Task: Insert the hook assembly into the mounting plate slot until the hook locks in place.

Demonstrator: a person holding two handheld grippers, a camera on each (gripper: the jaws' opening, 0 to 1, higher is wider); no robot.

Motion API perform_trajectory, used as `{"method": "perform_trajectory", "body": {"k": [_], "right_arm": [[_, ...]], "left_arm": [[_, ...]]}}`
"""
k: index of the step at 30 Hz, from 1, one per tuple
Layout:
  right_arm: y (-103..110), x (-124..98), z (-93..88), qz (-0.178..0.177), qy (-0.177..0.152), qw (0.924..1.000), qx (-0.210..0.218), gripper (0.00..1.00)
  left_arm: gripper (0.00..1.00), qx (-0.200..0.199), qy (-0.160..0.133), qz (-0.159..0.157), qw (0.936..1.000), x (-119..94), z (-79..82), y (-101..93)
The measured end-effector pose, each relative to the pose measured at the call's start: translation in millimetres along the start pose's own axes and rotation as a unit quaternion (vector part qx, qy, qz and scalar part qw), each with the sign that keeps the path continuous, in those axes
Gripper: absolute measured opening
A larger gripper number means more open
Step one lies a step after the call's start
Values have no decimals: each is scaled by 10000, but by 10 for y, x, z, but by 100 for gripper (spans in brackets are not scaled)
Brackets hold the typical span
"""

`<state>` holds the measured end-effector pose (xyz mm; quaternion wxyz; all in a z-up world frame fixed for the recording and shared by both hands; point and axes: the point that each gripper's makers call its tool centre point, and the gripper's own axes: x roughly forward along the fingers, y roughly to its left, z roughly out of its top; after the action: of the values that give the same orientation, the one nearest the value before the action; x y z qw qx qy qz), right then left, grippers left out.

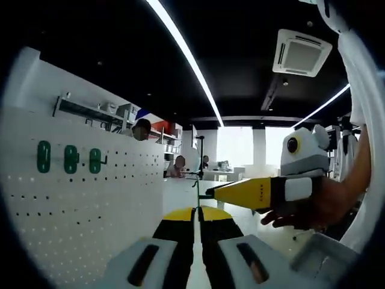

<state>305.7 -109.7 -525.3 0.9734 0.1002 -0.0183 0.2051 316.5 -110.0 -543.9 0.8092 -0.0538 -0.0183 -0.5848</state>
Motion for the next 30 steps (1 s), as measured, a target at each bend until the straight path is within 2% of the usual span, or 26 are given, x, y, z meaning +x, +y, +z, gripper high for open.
{"method": "perform_trajectory", "body": {"k": [20,30], "right_arm": [[-18,24,-32,-69,82,9998,-156,4],[-9,29,-37,-114,101,9996,-252,2]], "left_arm": [[2,-30,-30,50,10000,-14,3,-35],[2,-3,-13,104,9999,-22,-1,-31]]}}
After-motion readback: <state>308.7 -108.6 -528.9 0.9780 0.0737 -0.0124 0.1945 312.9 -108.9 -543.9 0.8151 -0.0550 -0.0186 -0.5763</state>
